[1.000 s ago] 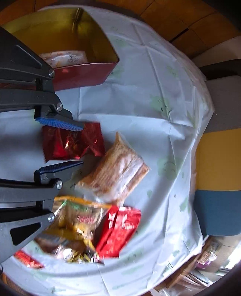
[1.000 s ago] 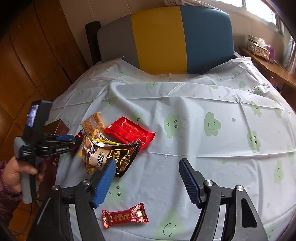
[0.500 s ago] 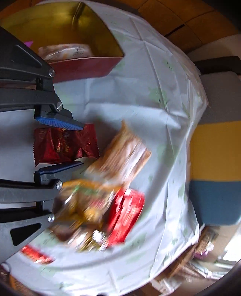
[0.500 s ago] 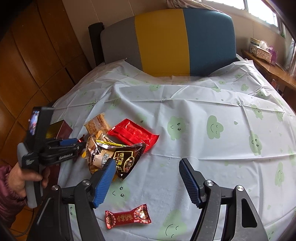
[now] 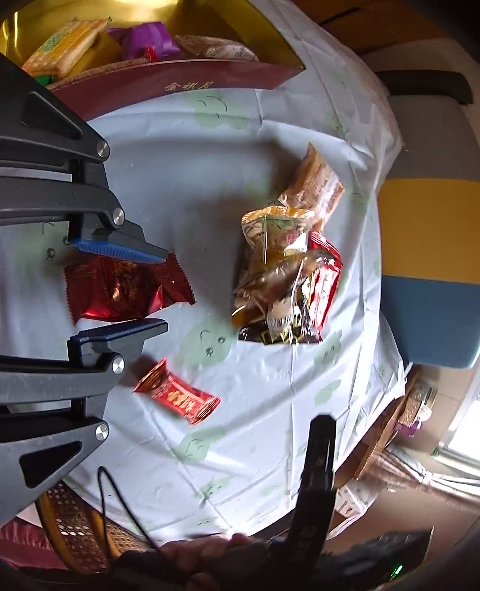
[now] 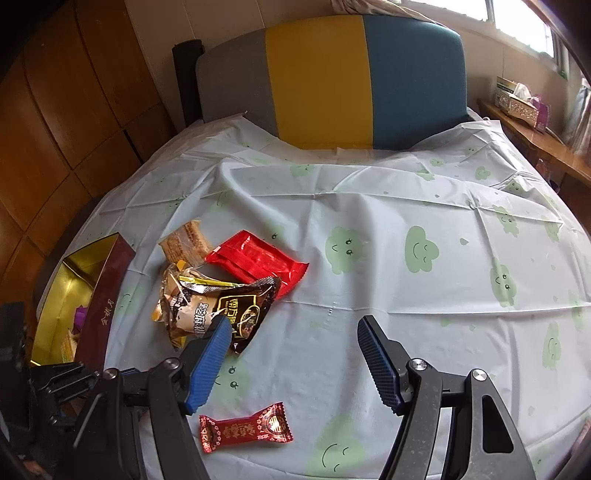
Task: Organize snacks
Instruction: 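Move the left gripper to the red candy packet and grasp it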
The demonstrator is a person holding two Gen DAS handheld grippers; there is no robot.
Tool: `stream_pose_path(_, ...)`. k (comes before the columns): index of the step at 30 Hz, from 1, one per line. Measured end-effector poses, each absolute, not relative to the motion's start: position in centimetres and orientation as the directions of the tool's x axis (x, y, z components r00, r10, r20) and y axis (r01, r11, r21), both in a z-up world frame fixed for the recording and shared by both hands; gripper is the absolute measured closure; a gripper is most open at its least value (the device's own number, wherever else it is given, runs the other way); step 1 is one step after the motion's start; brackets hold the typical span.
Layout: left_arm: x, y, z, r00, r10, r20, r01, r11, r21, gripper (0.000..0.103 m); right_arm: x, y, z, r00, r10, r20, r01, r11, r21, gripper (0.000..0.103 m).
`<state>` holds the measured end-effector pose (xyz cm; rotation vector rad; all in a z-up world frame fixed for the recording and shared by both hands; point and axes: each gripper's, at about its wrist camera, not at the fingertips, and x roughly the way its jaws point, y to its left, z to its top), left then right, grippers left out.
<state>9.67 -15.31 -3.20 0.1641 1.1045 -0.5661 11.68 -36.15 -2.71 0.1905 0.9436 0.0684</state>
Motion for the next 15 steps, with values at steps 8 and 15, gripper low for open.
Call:
stream_pose_path(8,8.4,-14.8,-3.1,0.302,-0.342,-0.89,0.544,0.828,-0.134,0.061,11.5,-36.4,-3.0,0.581,0.119,-0.806,0.046,0.983,0.178,0.032)
stream_pose_path(15,9.2,-16.2,-4.7,0.236,-0.349,-0.907,0.498,0.845,-0.196,0.061,11.6,-37.0,-3.5,0.57,0.087,-0.817,0.086,0.983,0.165,0.032)
